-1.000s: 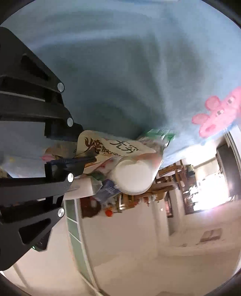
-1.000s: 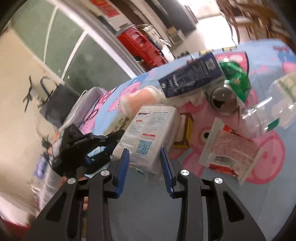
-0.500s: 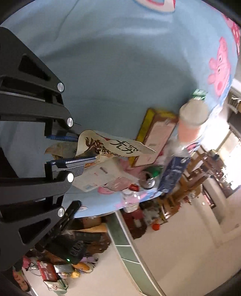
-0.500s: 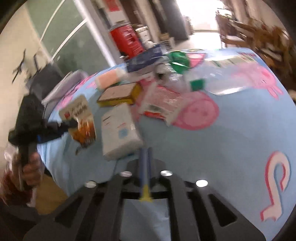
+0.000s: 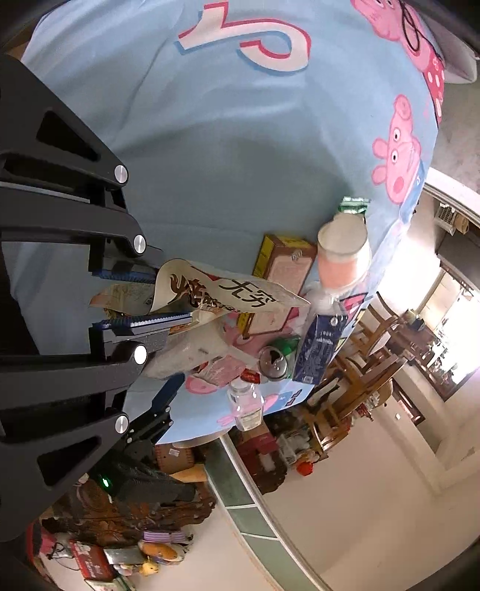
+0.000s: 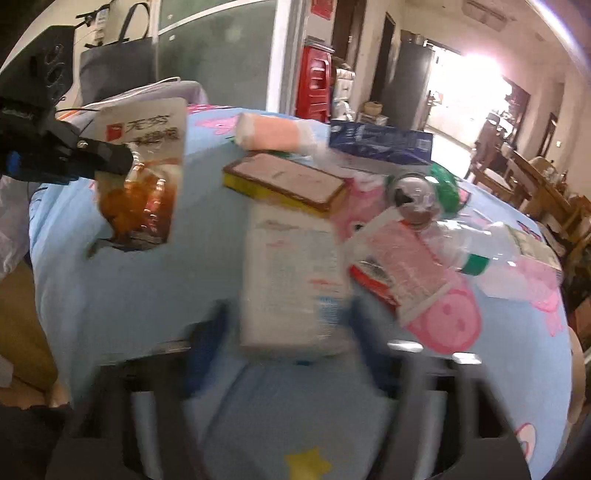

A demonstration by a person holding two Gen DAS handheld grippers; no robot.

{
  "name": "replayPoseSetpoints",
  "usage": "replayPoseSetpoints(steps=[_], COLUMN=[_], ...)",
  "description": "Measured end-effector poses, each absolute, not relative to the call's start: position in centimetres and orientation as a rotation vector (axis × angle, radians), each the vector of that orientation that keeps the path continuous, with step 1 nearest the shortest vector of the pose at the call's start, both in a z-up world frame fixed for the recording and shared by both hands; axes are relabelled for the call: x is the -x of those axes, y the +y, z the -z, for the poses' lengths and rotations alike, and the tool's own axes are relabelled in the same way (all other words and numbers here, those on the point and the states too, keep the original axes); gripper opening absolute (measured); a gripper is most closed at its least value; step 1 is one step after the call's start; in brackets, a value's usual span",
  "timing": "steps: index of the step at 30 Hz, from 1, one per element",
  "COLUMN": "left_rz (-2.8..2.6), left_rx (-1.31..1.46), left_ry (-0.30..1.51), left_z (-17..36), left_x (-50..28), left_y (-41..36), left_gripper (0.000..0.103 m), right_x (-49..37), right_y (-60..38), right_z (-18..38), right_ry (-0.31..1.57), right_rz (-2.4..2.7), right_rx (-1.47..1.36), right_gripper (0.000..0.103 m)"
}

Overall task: Collect trash
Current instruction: 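Grasp the snack packet with the left tool while the right tool grasps the white wipes pack, then carry both items to the beige bin and open both tools over it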

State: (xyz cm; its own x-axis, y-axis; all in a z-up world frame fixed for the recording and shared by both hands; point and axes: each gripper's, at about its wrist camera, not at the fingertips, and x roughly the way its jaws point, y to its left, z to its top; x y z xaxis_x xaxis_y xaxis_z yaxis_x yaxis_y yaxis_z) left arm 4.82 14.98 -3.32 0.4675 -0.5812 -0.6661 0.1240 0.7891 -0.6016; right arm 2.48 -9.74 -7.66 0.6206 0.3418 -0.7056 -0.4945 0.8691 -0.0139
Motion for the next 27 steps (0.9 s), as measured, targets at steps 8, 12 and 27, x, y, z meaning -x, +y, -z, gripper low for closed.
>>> replayPoseSetpoints(steps=[8,12,27], left_rz=[0.617,0.756,1.115], left_rx=[0.414,0.327,-0.041], left_ry=[1.008,1.023,1.078], left_z=[1.0,-0.3,-0.1], left_x=[-7.1,-9.4,-19.7], left_y=[7.7,0.4,-38.3], left_gripper=[0.015,0.015,0.016], right_x=[2.5,3.8,-1.4], right_y=[-19.7,-26.4,-53.2], right_z=[2.9,2.4,5.9], right_ry=[0.603,0.531,0.504], right_rz=[-0.415,-0.224,0.272], right_rx=[-0.023,-0.106,-0.524], right_gripper=[0.039,0.039,0.041])
